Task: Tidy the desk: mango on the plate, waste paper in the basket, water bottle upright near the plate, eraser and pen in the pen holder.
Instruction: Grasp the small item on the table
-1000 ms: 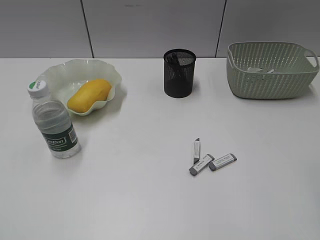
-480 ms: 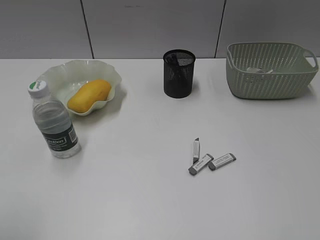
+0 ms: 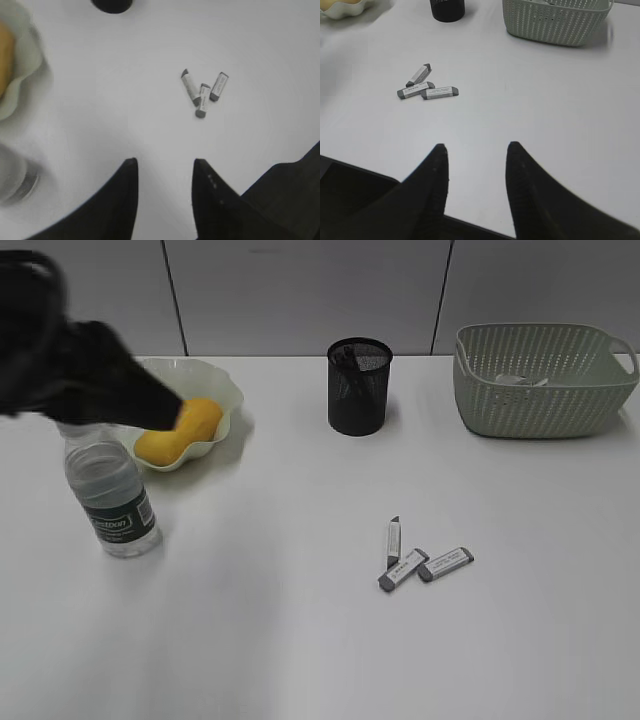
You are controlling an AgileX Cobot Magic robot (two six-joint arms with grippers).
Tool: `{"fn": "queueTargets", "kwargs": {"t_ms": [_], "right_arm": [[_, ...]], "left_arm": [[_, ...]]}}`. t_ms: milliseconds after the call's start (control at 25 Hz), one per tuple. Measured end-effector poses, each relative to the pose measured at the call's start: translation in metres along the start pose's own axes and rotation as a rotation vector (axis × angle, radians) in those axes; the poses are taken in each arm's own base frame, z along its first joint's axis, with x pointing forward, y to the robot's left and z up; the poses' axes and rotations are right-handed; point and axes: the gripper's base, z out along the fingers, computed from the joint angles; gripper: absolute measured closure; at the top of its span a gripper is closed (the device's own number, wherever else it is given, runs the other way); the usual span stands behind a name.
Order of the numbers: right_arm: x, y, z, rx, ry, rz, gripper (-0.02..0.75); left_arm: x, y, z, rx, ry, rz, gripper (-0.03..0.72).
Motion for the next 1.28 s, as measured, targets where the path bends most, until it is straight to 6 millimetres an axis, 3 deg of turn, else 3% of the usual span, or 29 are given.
{"fn": "queueTargets", "kwargs": {"t_ms": [120, 320, 480, 760, 1000, 1280], "right_arm": [[0.0, 0.0, 0.0, 0.0, 0.0, -0.001, 0.423], [0.0, 0.0, 0.0, 0.0, 0.0, -0.002, 0.424], [0.0, 0.0, 0.0, 0.0, 0.0, -0.003, 0.426], [0.0, 0.0, 0.0, 0.0, 0.0, -0.003, 0.427], [0.0, 0.0, 0.0, 0.0, 0.0, -0.003, 0.427], [0.0, 0.0, 0.0, 0.0, 0.0, -0.003, 0.428]], "left_arm": [[-0.016, -0.034, 0.049, 0.016, 0.089, 0.127, 0.414], [-0.018, -0.066, 0.145, 0.023, 0.274, 0.259, 0.329], [-0.023, -0.085, 0.193, 0.029, 0.307, 0.386, 0.284], [-0.028, -0.118, 0.245, 0.066, 0.297, 0.531, 0.275], [-0.027, -0.125, 0.28, 0.077, 0.306, 0.605, 0.275], [-0.009, -0.121, 0.314, 0.055, 0.349, 0.666, 0.275]]}}
